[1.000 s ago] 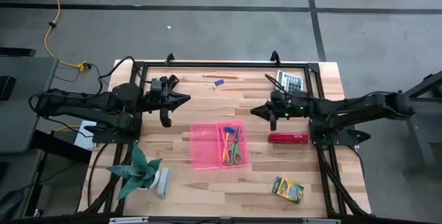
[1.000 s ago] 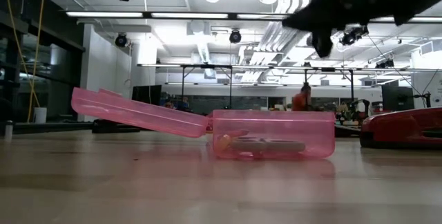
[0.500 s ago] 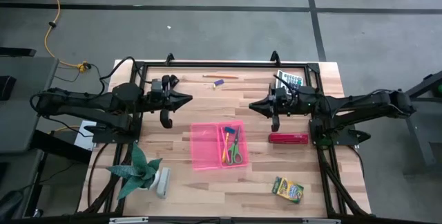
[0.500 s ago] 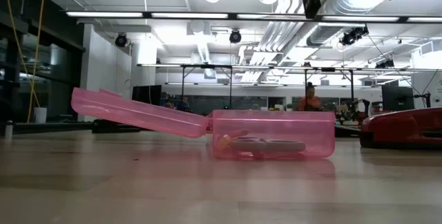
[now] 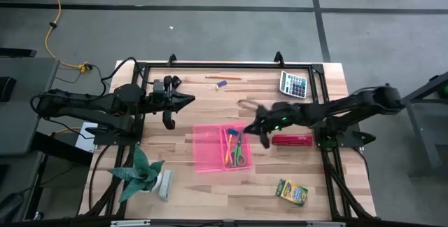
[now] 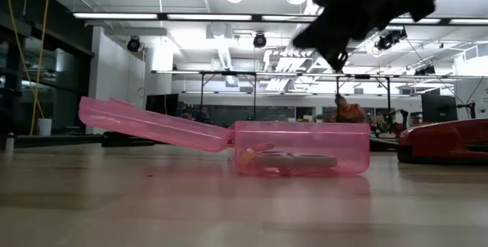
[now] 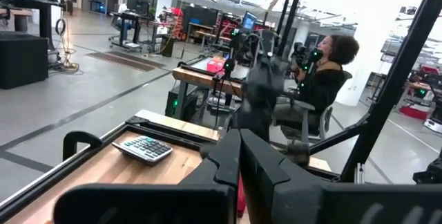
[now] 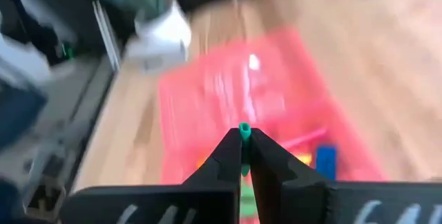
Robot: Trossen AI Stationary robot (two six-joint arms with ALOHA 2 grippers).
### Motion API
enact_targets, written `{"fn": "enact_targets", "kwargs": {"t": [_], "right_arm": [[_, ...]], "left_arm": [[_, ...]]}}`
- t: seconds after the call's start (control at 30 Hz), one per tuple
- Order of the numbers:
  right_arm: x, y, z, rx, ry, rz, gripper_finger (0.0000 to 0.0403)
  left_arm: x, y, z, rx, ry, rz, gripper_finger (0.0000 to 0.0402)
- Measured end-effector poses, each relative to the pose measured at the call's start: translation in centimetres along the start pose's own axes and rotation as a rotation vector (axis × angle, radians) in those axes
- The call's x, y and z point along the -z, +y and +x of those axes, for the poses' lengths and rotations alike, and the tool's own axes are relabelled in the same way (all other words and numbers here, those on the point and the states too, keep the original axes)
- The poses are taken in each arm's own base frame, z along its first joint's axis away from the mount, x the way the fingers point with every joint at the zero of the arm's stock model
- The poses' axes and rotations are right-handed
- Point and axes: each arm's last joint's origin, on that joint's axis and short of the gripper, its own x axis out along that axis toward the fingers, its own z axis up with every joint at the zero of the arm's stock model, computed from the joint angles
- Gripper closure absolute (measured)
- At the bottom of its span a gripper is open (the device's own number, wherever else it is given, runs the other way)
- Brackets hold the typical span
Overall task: Pack school essentials
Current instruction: Put the green eraser into the pink supply box
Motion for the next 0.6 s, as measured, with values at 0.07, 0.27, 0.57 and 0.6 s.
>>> {"fn": "enact_targets", "kwargs": {"t": [0.07,0.27,0.57,0.6], "right_arm": [[0.4,0.0,1.9,-0.003,0.087,-0.012,0.0402],[1.0,-1.0,6.7,0.059,0.307,-0.066,0.0402],[1.4,-2.2,11.2,0.113,0.475,-0.066,0.0402],[1.4,-2.2,11.4,0.109,0.489,-0.069,0.0402]], "left_arm": [[0.0,0.0,0.0,0.000,0.000,0.000,0.0401],[0.1,0.0,0.0,-0.004,0.005,0.001,0.0401],[0.2,0.0,0.0,-0.007,0.016,0.004,0.0401],[0.2,0.1,0.0,-0.008,0.021,0.005,0.0402]]}}
